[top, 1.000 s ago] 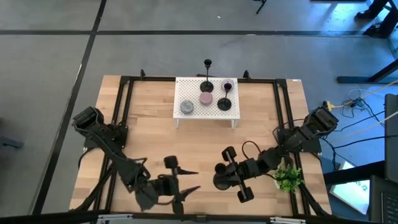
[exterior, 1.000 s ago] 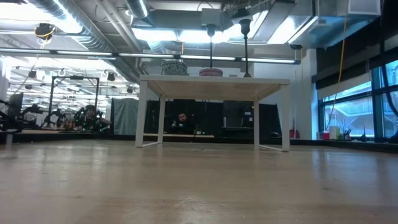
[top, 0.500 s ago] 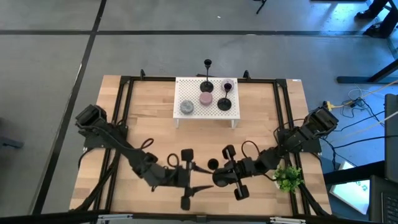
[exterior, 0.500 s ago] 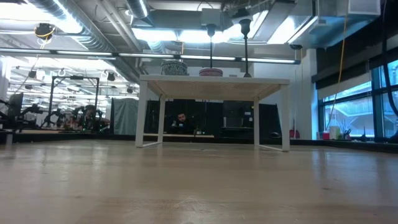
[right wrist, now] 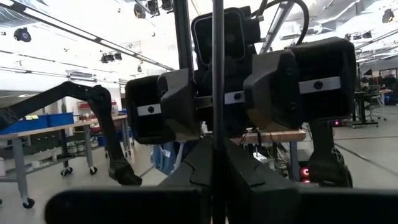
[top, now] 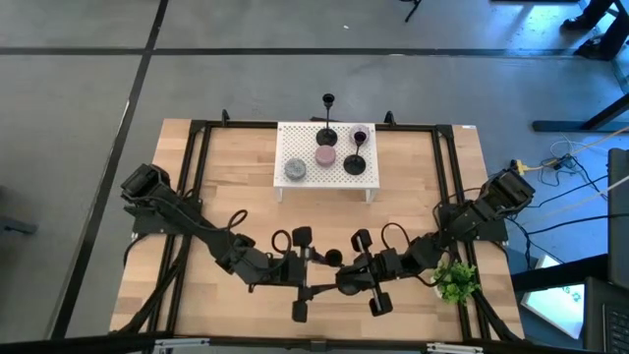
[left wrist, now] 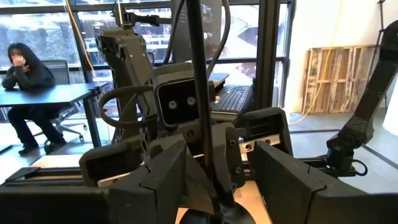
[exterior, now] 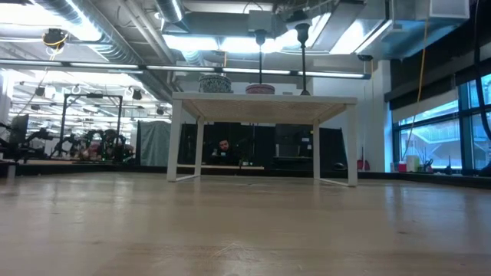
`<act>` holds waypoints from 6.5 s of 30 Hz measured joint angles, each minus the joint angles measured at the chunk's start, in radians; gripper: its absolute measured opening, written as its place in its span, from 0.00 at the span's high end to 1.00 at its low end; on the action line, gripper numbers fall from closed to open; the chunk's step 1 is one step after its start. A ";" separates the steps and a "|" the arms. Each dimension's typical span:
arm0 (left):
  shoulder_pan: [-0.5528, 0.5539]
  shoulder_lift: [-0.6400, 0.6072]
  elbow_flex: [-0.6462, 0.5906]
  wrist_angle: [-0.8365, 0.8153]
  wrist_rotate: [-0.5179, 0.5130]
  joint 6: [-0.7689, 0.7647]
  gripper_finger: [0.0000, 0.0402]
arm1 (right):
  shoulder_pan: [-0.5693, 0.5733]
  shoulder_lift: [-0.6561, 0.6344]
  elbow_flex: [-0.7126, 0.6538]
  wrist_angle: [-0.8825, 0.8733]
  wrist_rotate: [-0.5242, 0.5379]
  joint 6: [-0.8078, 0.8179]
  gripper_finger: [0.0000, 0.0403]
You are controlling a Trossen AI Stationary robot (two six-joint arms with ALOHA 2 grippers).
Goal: Pick & Place candle stick holders
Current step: Put the black candle holder on the shelf
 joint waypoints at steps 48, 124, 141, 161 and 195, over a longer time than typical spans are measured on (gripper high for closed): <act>0.051 0.000 0.000 0.000 0.090 -0.080 0.98 | -0.007 0.000 0.000 -0.052 0.036 -0.060 0.95; 0.095 -0.281 0.000 -0.654 -0.183 -0.219 0.98 | -0.067 -0.164 0.001 -0.580 -0.103 0.240 0.50; 0.188 -0.374 0.000 -0.693 0.066 -0.086 0.98 | -0.183 -0.189 0.000 -0.666 -0.268 0.180 0.50; 0.347 -0.376 -0.271 -0.351 0.354 0.009 0.98 | -0.345 -0.351 0.000 -0.960 -0.484 0.036 0.50; 0.786 -0.535 -0.270 -0.505 0.783 0.012 0.98 | -0.671 -0.596 0.000 -1.194 -0.508 0.099 0.50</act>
